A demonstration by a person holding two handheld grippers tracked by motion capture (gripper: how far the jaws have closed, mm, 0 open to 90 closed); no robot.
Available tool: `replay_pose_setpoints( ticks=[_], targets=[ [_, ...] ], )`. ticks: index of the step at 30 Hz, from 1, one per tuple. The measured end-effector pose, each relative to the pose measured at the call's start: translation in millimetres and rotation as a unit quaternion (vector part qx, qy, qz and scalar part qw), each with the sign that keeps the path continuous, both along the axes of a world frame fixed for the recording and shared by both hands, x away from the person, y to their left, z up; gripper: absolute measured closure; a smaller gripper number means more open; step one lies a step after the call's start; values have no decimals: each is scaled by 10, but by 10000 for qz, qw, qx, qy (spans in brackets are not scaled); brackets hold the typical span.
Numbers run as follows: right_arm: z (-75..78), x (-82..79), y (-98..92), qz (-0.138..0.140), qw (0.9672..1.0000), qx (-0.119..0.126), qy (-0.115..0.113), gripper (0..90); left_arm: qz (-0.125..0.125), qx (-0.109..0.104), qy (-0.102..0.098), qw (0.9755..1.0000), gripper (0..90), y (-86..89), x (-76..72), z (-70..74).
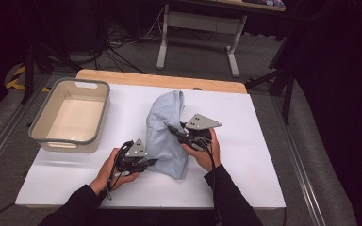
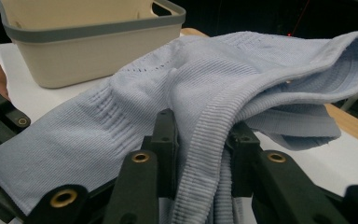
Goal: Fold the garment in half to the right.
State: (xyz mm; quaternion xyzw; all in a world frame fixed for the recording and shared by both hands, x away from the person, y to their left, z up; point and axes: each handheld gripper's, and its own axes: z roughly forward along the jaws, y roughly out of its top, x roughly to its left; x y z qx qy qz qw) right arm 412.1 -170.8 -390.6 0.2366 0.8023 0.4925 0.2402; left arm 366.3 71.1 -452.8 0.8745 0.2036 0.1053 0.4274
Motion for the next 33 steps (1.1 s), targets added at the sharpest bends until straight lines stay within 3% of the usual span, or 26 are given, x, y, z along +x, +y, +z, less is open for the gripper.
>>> replay_pose_setpoints(
  ticks=[13,33],
  targets=[
    [60,-59,44,-33,9998,68,-198,699,1,121,-254,9996,791,67,-34,104],
    [92,-91,100,-60,9993,156,-346,697,11,167,-362,9992,791,130,-46,158]
  ],
)
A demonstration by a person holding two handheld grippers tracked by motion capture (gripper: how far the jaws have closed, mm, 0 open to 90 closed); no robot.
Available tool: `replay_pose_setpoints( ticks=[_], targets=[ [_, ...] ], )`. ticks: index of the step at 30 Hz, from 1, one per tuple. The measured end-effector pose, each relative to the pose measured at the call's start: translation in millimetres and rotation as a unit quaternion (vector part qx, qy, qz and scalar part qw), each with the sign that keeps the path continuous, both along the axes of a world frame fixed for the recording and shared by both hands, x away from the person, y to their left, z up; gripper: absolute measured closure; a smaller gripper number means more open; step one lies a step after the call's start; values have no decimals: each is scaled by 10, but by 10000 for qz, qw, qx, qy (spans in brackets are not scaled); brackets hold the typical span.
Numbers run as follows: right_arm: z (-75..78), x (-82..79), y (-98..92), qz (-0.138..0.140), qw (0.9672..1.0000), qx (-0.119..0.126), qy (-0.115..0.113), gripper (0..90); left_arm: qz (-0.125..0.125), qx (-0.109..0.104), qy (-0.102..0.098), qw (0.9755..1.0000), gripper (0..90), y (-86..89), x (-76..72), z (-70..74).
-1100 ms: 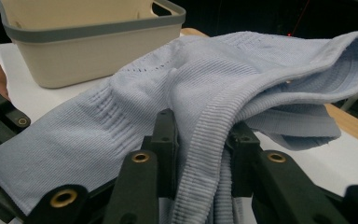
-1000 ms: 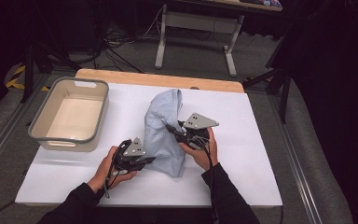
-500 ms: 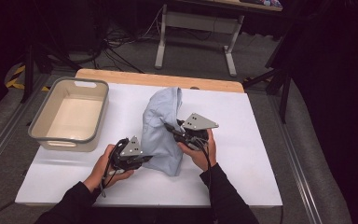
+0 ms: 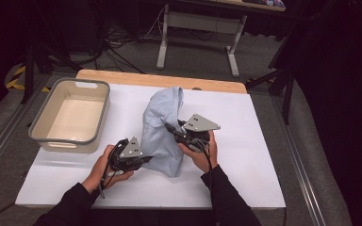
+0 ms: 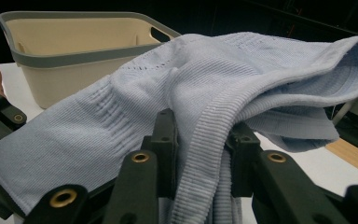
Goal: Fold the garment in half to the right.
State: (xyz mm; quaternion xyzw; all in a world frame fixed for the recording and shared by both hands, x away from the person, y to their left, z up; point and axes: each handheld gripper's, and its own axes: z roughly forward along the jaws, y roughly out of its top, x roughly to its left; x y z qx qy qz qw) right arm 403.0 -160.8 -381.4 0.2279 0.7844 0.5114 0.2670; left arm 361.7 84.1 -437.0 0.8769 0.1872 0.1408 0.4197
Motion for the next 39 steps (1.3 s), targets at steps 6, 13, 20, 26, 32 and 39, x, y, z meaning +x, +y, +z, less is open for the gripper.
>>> replay_pose_setpoints(
  ticks=[6,13,20,26,32,39],
  targets=[
    [2,-14,23,-2,10000,14,-26,697,-2,34,-32,10000,790,22,-18,11],
    [2,-26,34,5,10000,5,-27,697,-5,35,-39,10000,790,22,-34,11],
    [16,-46,47,14,10000,18,-59,697,-7,52,-91,9999,791,41,-58,31],
    [36,-64,60,34,9999,41,-90,697,-18,92,-156,9998,791,62,-75,56],
    [52,-74,70,40,9999,52,-118,697,-26,101,-189,9998,791,76,-85,74],
    [52,-82,88,87,9999,86,-98,697,-60,119,-224,9997,791,113,-115,81]
  ],
)
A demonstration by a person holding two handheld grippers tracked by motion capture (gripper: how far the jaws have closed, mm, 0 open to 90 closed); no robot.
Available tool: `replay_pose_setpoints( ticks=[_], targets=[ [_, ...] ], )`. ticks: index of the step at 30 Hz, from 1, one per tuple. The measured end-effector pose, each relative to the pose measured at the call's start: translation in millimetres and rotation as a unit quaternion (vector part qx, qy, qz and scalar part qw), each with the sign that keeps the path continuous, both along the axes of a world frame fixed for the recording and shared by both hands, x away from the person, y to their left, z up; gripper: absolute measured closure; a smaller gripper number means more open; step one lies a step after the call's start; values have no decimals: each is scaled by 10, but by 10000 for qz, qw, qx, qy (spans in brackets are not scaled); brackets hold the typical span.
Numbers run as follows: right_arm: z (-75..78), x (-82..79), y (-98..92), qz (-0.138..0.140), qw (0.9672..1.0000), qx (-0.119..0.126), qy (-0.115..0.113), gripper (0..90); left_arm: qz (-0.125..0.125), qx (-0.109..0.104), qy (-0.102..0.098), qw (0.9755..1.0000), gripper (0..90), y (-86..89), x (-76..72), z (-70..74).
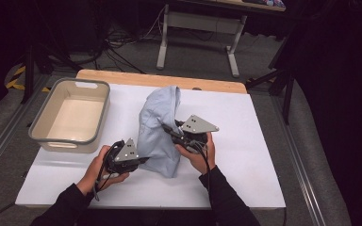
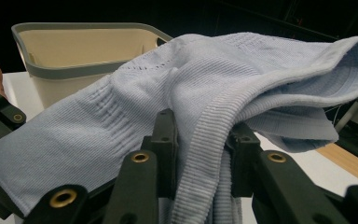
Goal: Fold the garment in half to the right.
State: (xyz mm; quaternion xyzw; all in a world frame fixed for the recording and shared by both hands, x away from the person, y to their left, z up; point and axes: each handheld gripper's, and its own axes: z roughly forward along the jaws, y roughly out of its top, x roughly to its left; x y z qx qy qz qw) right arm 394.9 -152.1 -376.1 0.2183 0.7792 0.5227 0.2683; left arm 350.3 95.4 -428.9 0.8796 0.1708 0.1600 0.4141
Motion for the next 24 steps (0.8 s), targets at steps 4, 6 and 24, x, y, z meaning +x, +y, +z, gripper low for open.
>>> replay_pose_setpoints(
  ticks=[4,6,24],
  targets=[
    [3,-14,24,28,10000,10,-12,697,-8,2,-6,10000,791,25,-13,5],
    [3,-20,34,22,10000,-4,-14,697,-10,-22,-4,10000,791,29,-14,0],
    [-14,-4,102,64,10000,-19,-33,697,100,-20,-36,9999,791,83,-28,-29]
  ],
)
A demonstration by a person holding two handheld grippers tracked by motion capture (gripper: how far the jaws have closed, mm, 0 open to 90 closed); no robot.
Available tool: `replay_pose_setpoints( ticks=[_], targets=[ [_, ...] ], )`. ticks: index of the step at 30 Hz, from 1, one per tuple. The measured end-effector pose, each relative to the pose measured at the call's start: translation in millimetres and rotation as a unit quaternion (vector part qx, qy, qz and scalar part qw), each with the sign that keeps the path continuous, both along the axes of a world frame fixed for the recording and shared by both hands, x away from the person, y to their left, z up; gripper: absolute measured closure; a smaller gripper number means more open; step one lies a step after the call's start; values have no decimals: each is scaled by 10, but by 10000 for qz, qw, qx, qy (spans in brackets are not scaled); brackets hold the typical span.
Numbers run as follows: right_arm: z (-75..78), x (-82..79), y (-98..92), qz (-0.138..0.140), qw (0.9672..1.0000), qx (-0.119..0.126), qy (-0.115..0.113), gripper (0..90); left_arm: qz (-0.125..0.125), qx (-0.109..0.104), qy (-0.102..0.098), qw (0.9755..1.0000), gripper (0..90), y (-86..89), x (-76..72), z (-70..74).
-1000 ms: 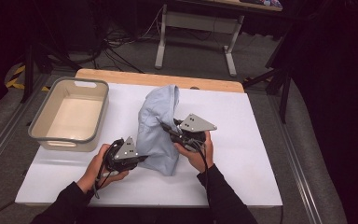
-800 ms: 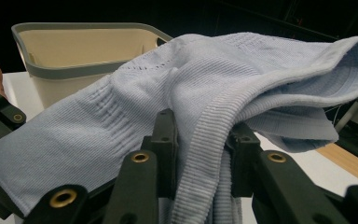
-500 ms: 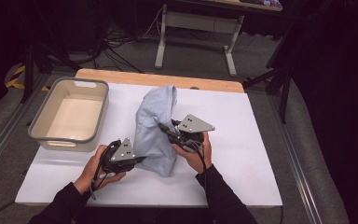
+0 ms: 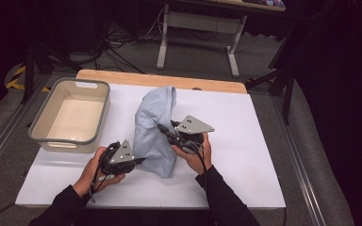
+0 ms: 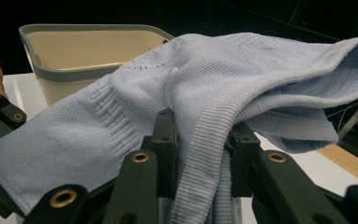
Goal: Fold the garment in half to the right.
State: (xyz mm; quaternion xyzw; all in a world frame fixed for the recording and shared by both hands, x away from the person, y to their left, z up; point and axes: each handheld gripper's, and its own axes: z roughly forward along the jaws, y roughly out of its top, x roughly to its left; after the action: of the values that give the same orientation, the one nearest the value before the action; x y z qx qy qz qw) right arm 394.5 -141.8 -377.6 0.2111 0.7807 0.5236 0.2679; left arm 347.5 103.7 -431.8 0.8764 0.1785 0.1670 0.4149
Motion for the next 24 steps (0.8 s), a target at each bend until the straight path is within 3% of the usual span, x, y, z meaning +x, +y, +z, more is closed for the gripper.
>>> replay_pose_setpoints(
  ticks=[24],
  targets=[
    [-50,51,111,59,10000,-2,70,697,60,40,9,10000,791,70,-2,-38]
  ],
)
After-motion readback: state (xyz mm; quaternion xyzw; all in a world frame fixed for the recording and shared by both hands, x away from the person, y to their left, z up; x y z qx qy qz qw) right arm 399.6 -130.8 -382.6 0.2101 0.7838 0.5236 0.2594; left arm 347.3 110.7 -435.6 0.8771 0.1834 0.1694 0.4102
